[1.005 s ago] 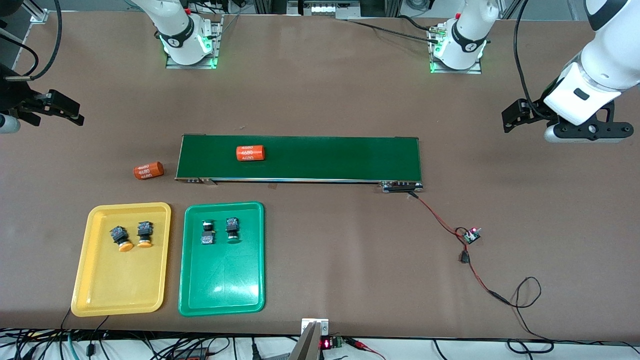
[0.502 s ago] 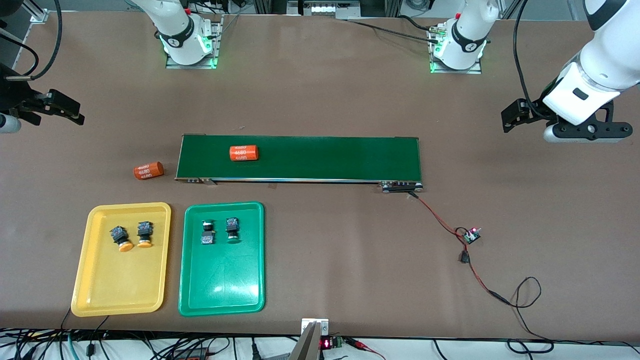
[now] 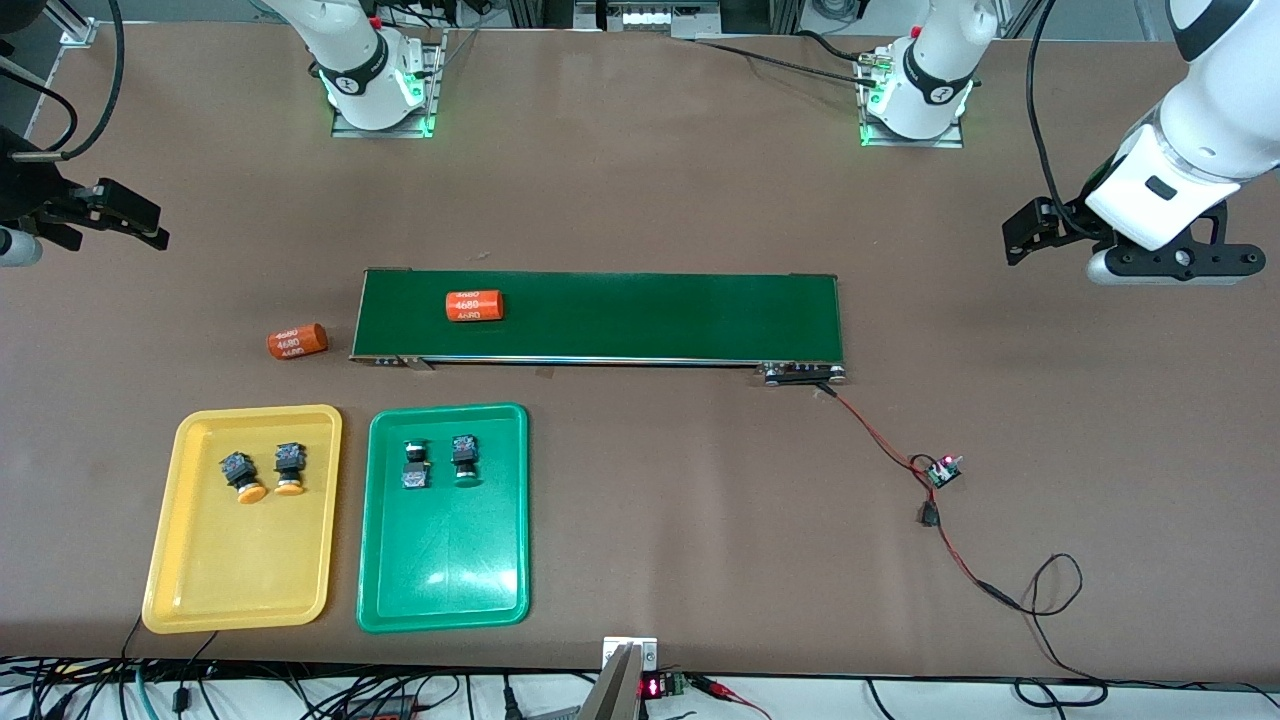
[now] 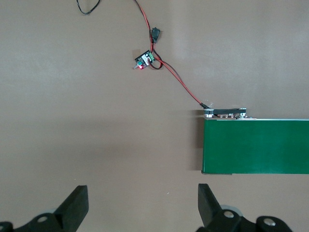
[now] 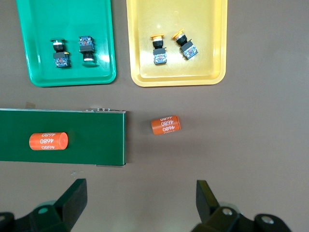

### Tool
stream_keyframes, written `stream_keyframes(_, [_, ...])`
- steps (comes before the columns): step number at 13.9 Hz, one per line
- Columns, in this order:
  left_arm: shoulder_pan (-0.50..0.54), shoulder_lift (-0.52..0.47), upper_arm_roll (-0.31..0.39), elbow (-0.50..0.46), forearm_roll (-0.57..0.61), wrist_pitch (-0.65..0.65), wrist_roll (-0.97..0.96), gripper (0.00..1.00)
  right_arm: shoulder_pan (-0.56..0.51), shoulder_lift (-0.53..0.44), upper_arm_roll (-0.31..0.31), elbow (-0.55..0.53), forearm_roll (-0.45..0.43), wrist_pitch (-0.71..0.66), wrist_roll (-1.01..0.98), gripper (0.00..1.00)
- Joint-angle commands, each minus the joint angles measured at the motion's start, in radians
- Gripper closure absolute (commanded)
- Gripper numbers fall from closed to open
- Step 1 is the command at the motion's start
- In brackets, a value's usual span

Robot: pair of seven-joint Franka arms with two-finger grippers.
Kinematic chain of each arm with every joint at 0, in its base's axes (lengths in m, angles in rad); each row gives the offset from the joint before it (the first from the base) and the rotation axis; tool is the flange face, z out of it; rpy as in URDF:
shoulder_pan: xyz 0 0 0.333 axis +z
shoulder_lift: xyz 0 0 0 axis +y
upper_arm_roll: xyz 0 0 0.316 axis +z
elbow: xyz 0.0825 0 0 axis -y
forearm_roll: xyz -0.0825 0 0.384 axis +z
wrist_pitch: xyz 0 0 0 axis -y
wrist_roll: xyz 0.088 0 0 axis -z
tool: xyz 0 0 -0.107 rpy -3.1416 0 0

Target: Sort buttons by color to trays

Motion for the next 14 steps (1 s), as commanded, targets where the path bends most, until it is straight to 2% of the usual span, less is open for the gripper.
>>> stream_keyframes(1, [0.0,0.005,-0.006,0.026,0.023,-0.025,-0.001,0.0,-0.006,-0.005,0.0,0.008,-0.013,-0.018,-0.001,0.0])
stream_keyframes(14, [-0.001,0.005,-0.006,0.031,0.023,-0.025,-0.001,0.0,-0.006,-0.008,-0.001,0.006,-0.011,-0.039,0.002,0.0])
